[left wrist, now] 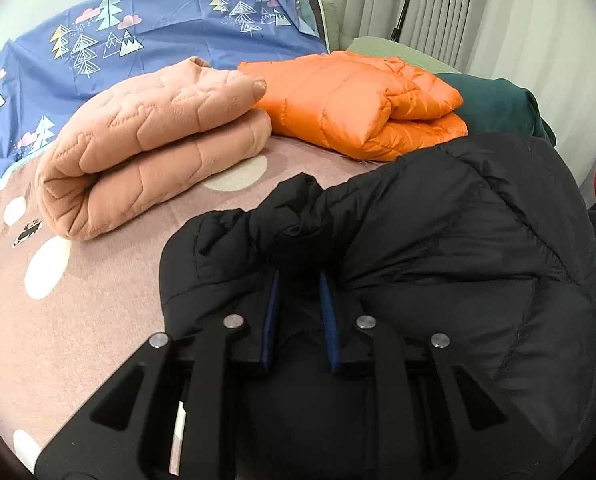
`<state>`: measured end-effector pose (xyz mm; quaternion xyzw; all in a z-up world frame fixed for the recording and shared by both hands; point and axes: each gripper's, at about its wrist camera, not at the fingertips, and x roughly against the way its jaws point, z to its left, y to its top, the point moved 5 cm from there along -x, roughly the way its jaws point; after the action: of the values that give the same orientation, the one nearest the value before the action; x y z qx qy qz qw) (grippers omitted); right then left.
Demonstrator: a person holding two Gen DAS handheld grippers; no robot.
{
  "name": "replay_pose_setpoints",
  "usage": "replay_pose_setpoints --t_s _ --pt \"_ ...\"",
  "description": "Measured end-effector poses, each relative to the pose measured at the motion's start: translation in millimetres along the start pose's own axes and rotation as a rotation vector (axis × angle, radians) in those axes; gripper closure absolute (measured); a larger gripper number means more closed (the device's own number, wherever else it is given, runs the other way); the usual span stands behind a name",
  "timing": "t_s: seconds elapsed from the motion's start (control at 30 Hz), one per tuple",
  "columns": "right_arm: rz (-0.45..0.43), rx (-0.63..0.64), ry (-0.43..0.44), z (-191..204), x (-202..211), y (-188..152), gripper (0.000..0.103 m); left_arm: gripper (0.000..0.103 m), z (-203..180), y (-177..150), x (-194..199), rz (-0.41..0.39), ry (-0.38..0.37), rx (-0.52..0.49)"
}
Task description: Fold large clothes
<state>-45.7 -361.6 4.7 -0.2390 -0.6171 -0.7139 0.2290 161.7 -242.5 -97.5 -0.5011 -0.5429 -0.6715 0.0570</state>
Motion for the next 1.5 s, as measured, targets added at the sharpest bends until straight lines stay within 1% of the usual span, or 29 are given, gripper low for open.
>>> replay_pose_setpoints --t_s 0.07,0.13,0.17,0.2,0.27,0.3,0.33,0.37,0.43,0.5,0.53,0.57,0.6,0.63,0.67,0.7,0.73,0.77,0.9,1.03,1.1,1.17,1.2,1.23,1.3,1.37,1.43,1.47,1.5 --pt "-0.036 0.068 0.004 10.9 -13.9 26.3 0.054 0.083 -0.2 0.1 0.0 0.004 0.003 -0.01" --pt "-0.013 0.102 0.005 13.4 -50.0 46.2 0.058 0.083 -0.2 0.7 1.1 0.006 0.007 -0.02" --pt "0.011 0.095 -0.018 9.7 -67.4 49.4 0.064 0.083 0.2 0.8 2.3 0.006 0.008 -0.023" --pt "0.046 0.08 -0.044 3.1 -86.0 49.7 0.068 0.083 0.3 1.5 3.8 0.005 0.011 -0.03" --pt "0.157 0.027 -0.084 -16.7 -132.4 36.3 0.069 0.083 0.5 4.7 8.9 0.0 0.029 -0.046" --pt "0.203 -0.012 -0.075 -26.1 -150.8 25.9 0.068 0.082 -0.1 9.6 16.9 -0.01 0.039 -0.052" --pt "0.215 -0.037 -0.069 -30.3 -159.7 19.7 0.068 0.08 -1.2 13.9 23.1 -0.021 0.034 -0.051" --pt "0.212 -0.048 -0.063 -33.0 -162.8 15.8 0.068 0.077 -4.8 20.9 33.9 -0.048 0.009 -0.049" --pt "0.208 -0.045 -0.055 -31.7 -164.5 13.4 0.069 0.053 -17.1 36.7 55.5 -0.12 -0.06 -0.06" --pt "0.211 -0.02 -0.065 -29.9 -165.4 14.1 0.069 0.042 -32.6 50.3 60.1 -0.148 -0.086 -0.099" --pt "0.212 -0.013 -0.067 -29.9 -166.4 14.4 0.068 0.04 -36.6 52.2 52.0 -0.128 -0.065 -0.122" --pt "0.21 -0.015 -0.065 -31.2 -166.9 13.6 0.068 0.04 -37.3 49.0 27.6 -0.058 0.017 -0.163" --pt "0.207 -0.019 -0.065 -30.1 -166.5 14.0 0.069 0.039 -34.7 41.9 6.1 -0.001 0.076 -0.182" --pt "0.203 -0.026 -0.066 -31.9 -166.9 12.9 0.069 0.038 -30.9 34.3 -10.0 0.026 0.082 -0.178" --pt "0.2 -0.038 -0.054 -34.3 -168.9 9.9 0.069 0.038 -20.7 27.6 -19.5 0.021 0.009 -0.101" --pt "0.198 -0.054 -0.03 -36.7 -170.9 6.9 0.069 0.038 -12.9 25.0 -21.1 0.022 -0.04 -0.034" --pt "0.198 -0.079 0.001 -40.8 -175.2 5.0 0.068 0.038 -6.6 22.6 -21.8 0.019 -0.074 0.004" --pt "0.196 -0.097 0.019 -42.2 -177.5 3.2 0.068 0.038 -5.2 19.5 -21.5 0.011 -0.083 0.003" --pt "0.178 -0.081 -0.012 -42.3 -181.9 1.8 0.069 0.038 -9.9 15.4 -24.2 -0.003 -0.039 -0.026" --pt "0.171 -0.061 -0.028 -40.5 -181.6 0.2 0.069 0.038 -8.9 15.3 -23.5 -0.013 -0.038 -0.021" --pt "0.171 -0.049 -0.031 -41.0 -182.3 0.4 0.069 0.038 -14.4 16.9 -16.9 -0.02 0.044 -0.063" --pt "0.17 -0.039 -0.037 -41.9 -181.8 -1.6 0.069 0.041 -22.2 20.5 -0.7 -0.034 0.113 -0.088" --pt "0.17 -0.037 -0.039 -41.9 -181.5 -1.9 0.069 0.048 -24.6 22.2 7.5 -0.043 0.092 -0.078" --pt "0.169 -0.037 -0.039 -41.8 -181.5 -2.0 0.069 0.05 -26.9 23.7 17.7 -0.057 0.053 -0.059" --pt "0.169 -0.037 -0.04 -41.6 -181.6 -2.2 0.068 0.05 -32.3 26.5 41.1 -0.097 -0.038 -0.012" --pt "0.166 -0.037 -0.04 -41.7 -181.0 -2.4 0.068 0.049 -38.6 23.2 48.8 -0.089 -0.088 -0.008" --pt "0.163 -0.04 -0.038 -42.3 -180.1 -2.6 0.068 0.045 -44.7 3.8 28.8 -0.008 -0.075 -0.055" --pt "0.166 -0.054 -0.03 -44.2 -181.0 -2.4 0.068 0.045 -45.4 -7.2 18.6 -0.006 -0.064 -0.085" --pt "0.168 -0.061 -0.024 -45.0 -180.8 -2.2 0.068 0.045 -44.0 -15.1 12.1 -0.022 -0.077 -0.088"
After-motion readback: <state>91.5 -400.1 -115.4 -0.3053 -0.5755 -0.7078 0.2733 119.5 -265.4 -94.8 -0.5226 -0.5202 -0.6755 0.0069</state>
